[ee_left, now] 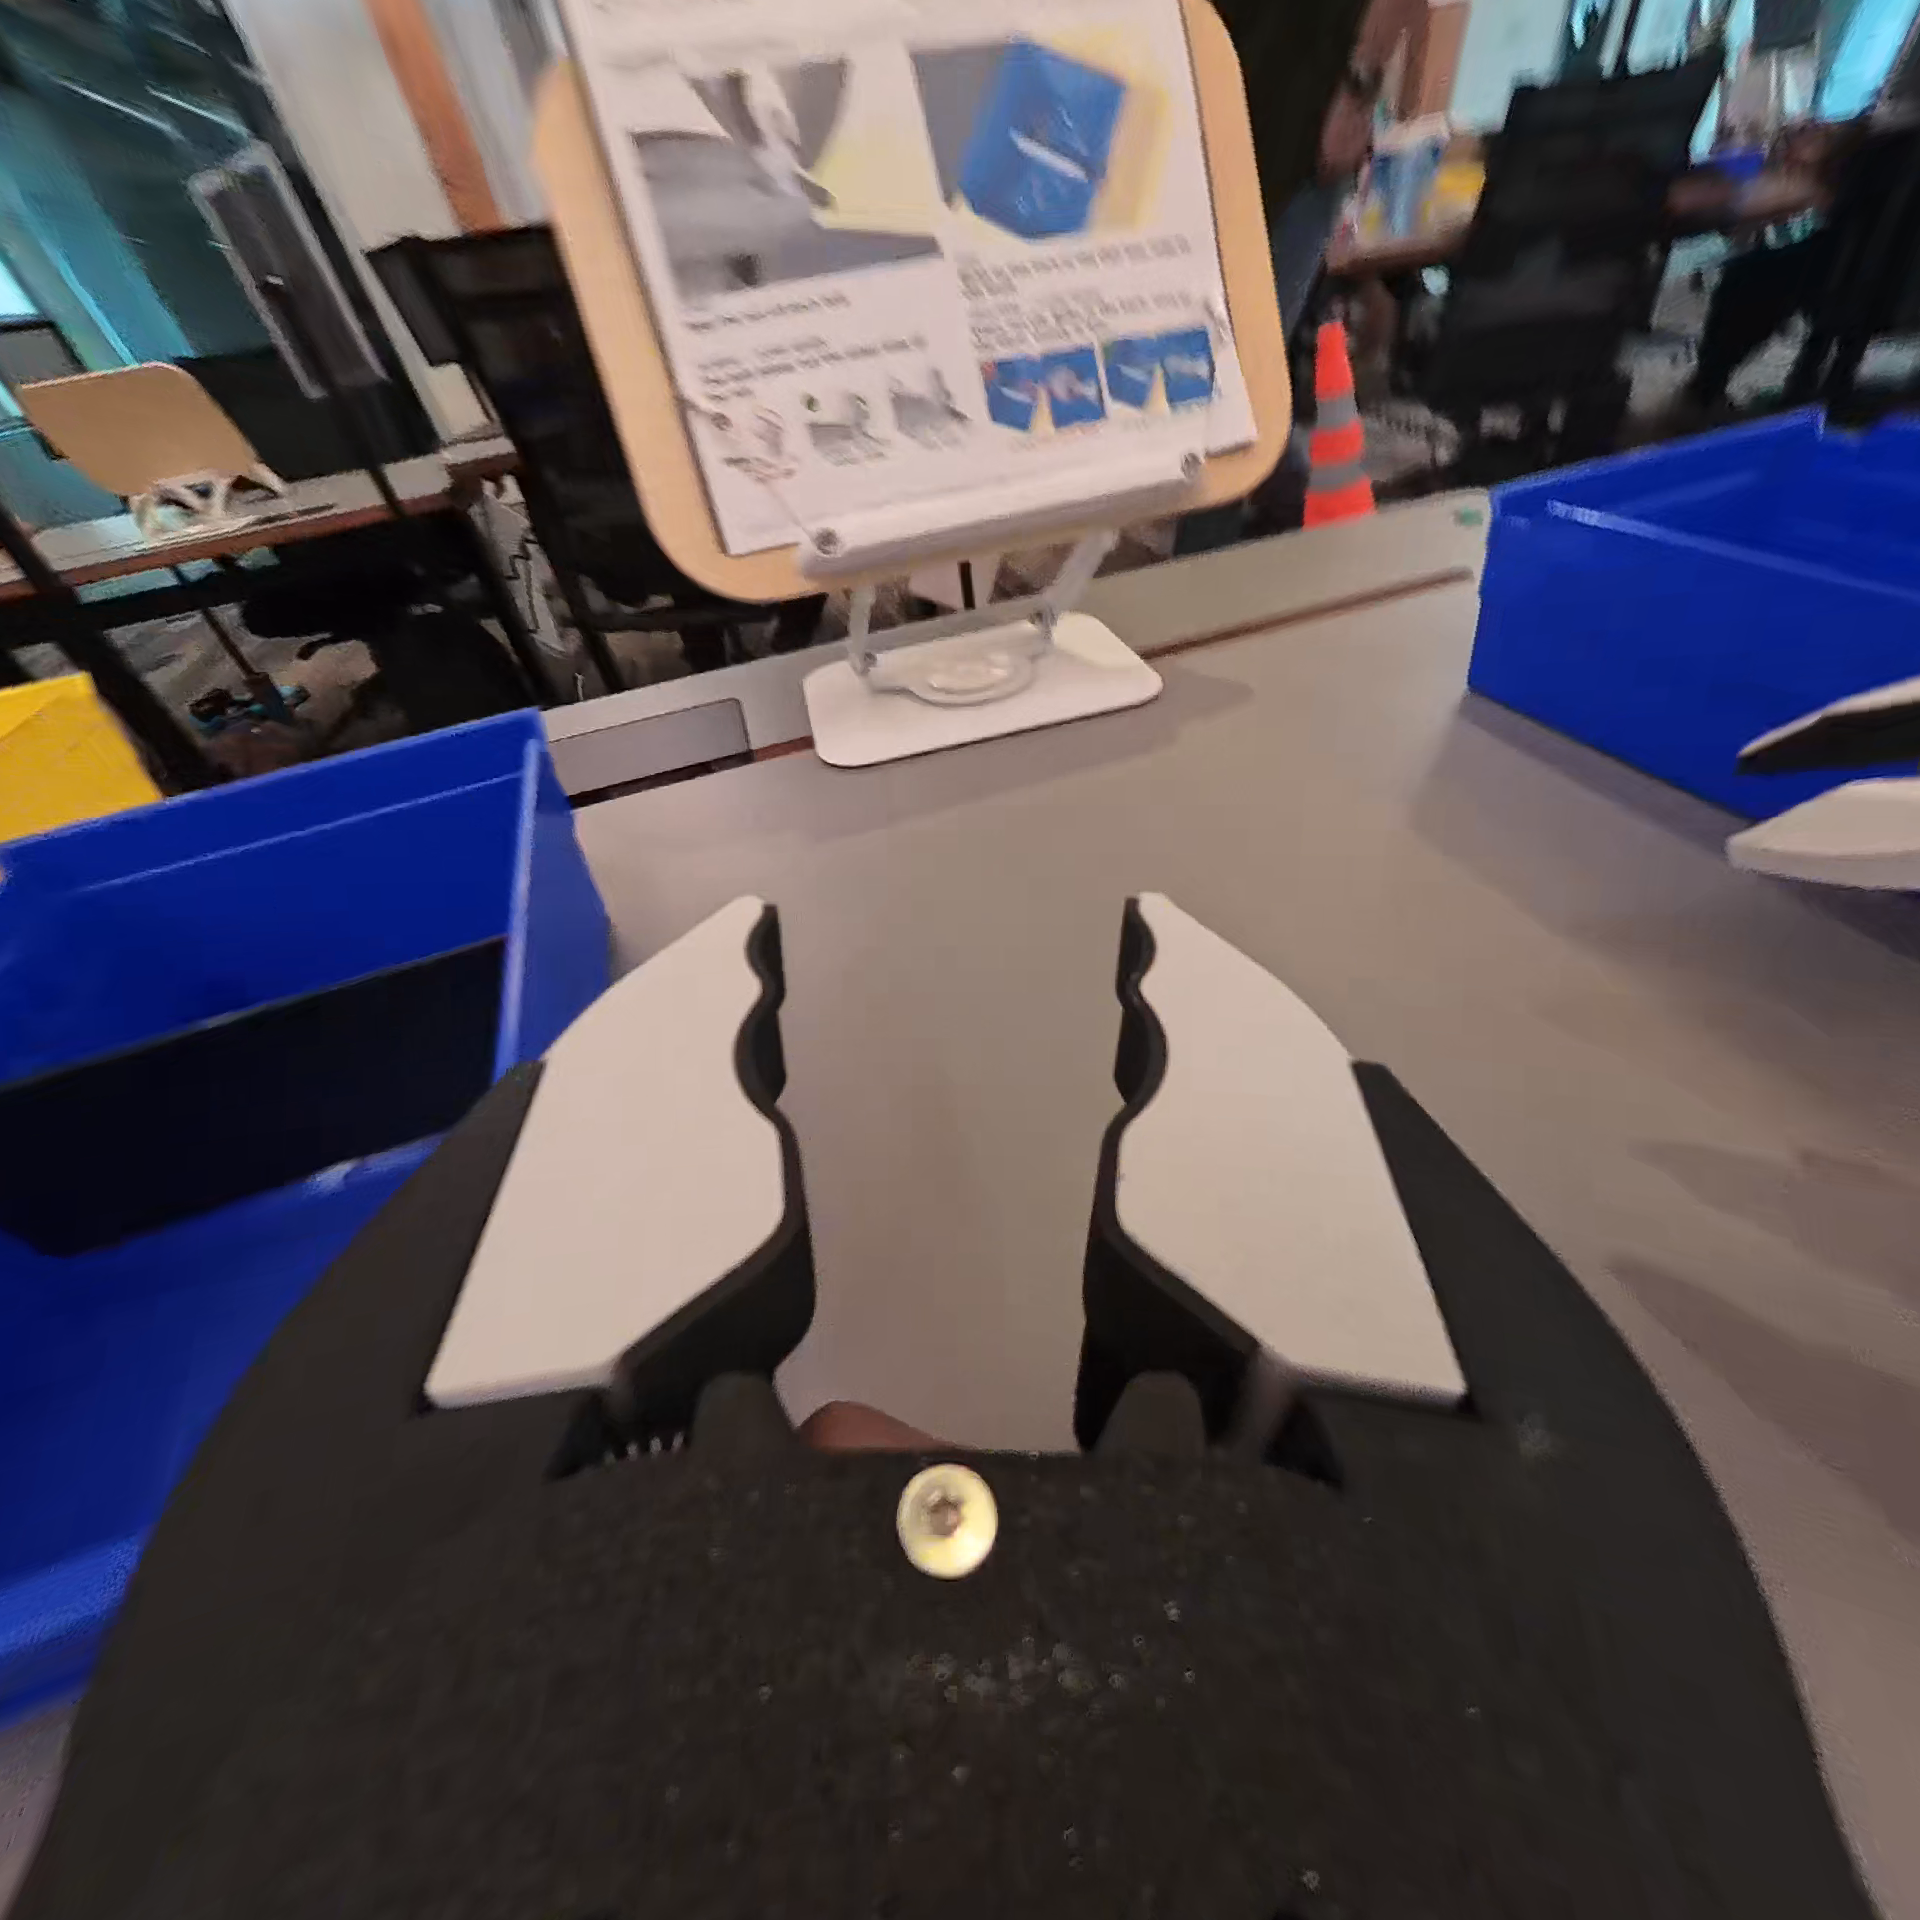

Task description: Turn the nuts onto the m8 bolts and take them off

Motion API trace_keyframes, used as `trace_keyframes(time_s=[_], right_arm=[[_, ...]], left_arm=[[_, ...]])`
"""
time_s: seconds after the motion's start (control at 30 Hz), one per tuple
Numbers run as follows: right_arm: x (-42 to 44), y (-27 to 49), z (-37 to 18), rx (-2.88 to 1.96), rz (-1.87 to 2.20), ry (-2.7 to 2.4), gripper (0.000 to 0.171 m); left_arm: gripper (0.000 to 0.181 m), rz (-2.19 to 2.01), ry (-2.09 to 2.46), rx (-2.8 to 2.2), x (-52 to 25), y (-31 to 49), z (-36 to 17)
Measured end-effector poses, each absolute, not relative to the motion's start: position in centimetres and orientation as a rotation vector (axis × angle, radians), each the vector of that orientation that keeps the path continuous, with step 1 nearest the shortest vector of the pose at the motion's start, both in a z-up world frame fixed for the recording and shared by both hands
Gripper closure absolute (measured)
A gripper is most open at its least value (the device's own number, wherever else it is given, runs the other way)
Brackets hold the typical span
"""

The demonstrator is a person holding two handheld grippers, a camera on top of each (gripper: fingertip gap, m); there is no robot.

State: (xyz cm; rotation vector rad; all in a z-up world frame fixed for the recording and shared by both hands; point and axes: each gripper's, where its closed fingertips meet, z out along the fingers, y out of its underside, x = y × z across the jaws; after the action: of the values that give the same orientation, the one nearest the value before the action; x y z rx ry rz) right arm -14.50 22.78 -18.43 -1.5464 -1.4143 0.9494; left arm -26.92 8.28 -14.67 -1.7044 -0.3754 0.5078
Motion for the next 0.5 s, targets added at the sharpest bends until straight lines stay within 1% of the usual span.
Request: trace_keyframes(time_s=[0.07, 0.23, 0.5], right_arm=[[-14.6, 22.6, -18.6, -1.545, 0.943, -1.426, 0.133], [-14.6, 22.4, -18.5, -1.531, 0.937, -1.432, 0.133], [-14.4, 22.6, -18.0, -1.525, 0.928, -1.421, 0.133]], left_arm=[[0.120, 0.489, -0.425, -1.655, -26.5, 6.4, -14.9], [0.120, 0.462, -0.480, -1.713, -26.4, 3.9, -18.1], [0.120, 0.440, -0.492, -1.712, -27.0, 3.8, -18.5]])
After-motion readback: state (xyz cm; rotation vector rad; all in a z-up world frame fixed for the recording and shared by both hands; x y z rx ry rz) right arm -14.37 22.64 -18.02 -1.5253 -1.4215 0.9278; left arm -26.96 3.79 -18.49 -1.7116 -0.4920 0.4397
